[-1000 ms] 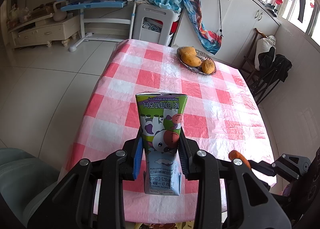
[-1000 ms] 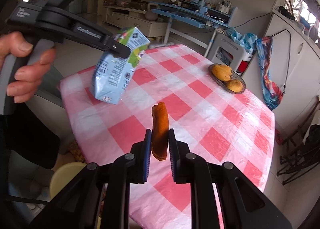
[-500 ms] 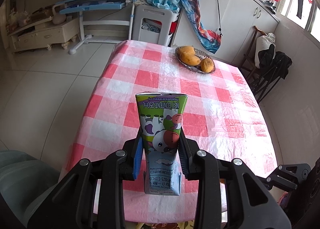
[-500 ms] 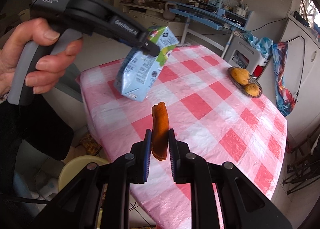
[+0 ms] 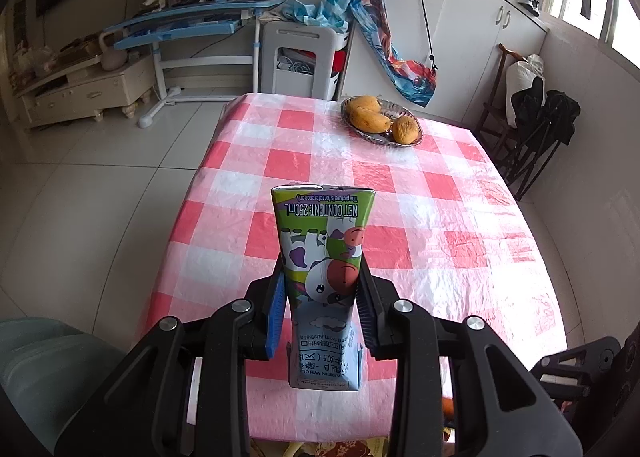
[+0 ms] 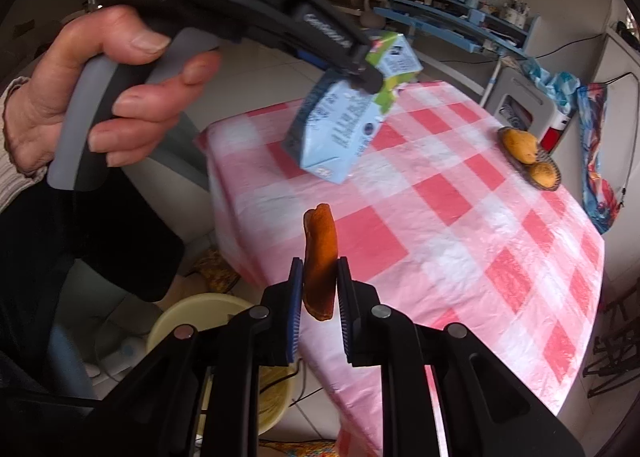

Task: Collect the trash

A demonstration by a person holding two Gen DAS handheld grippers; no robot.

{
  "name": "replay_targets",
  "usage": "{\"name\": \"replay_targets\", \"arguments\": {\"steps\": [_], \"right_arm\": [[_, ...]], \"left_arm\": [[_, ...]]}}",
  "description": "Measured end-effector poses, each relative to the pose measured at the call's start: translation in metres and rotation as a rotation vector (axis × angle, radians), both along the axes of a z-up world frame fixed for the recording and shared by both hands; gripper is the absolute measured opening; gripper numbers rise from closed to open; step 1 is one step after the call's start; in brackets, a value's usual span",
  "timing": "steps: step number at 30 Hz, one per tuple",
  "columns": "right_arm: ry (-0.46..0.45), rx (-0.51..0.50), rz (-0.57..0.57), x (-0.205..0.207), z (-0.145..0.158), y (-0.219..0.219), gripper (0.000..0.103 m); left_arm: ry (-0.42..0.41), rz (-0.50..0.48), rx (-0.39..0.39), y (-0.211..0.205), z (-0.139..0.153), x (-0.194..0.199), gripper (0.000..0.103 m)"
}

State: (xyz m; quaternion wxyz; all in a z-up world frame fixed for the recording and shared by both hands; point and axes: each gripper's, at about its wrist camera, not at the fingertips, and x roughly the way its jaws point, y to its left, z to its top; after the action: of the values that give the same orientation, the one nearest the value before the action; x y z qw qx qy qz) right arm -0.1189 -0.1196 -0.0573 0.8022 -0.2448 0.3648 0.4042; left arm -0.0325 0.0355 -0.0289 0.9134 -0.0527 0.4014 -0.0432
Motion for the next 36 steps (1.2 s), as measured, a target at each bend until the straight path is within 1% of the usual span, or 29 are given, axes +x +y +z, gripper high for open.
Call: {"name": "replay_targets", "arguments": {"steps": [8,11,12,13,15,17,19,21,22,23,24,26,28,31,33,36], "right_arm": [[0.069,-0.015,0.073,-0.016,-0.011,0.012,0.018],[0.124,-0.032,0.118,-0.023,-0.019,0.018,0.018],[0.142,-0.044,0.135,-0.026,-0.023,0.019,0.019],[0.164,-0.061,0.154,-0.030,-0.027,0.021,0.022],[0.165,-0.091,0.177,-0.037,-0.033,0.022,0.042],[0.160,-0.101,0.177,-0.041,-0.034,0.019,0.044],[0.147,-0.088,0.143,-0.040,-0.030,0.012,0.046],[0.125,-0.074,0.088,-0.036,-0.025,0.002,0.055],[0.107,-0.070,0.039,-0.034,-0.022,-0.005,0.057],[0.093,-0.069,0.001,-0.031,-0.021,-0.010,0.062],[0.064,-0.069,-0.061,-0.028,-0.018,-0.018,0.070],[0.014,-0.071,-0.157,-0.027,-0.015,-0.028,0.080],[-0.016,-0.069,-0.231,-0.027,-0.012,-0.037,0.082],[-0.064,-0.060,-0.337,-0.032,-0.006,-0.049,0.088],[-0.077,-0.032,-0.384,-0.039,-0.001,-0.056,0.090],[-0.095,0.014,-0.436,-0.053,0.005,-0.063,0.090]], "left_arm": [[-0.007,-0.011,0.016,-0.006,0.003,-0.008,0.030],[-0.011,-0.016,0.021,-0.008,0.003,-0.011,0.030],[-0.012,-0.016,0.022,-0.009,0.003,-0.012,0.030],[-0.014,-0.018,0.021,-0.009,0.003,-0.015,0.030],[-0.014,-0.018,0.018,-0.010,0.003,-0.019,0.030],[-0.008,-0.016,0.009,-0.010,0.001,-0.027,0.030],[-0.002,-0.014,-0.003,-0.009,-0.001,-0.037,0.030],[0.007,-0.013,-0.018,-0.008,-0.004,-0.050,0.030],[0.011,-0.013,-0.023,-0.007,-0.006,-0.055,0.030],[0.018,-0.015,-0.029,-0.007,-0.008,-0.062,0.030],[0.021,-0.016,-0.032,-0.007,-0.009,-0.068,0.030],[0.006,-0.023,-0.030,-0.009,-0.009,-0.086,0.030],[-0.002,-0.020,-0.027,-0.010,-0.010,-0.104,0.030],[0.005,-0.016,-0.048,-0.009,-0.014,-0.128,0.030],[0.007,-0.015,-0.071,-0.009,-0.017,-0.141,0.030],[0.007,-0.022,-0.065,-0.013,-0.019,-0.154,0.030]]}}
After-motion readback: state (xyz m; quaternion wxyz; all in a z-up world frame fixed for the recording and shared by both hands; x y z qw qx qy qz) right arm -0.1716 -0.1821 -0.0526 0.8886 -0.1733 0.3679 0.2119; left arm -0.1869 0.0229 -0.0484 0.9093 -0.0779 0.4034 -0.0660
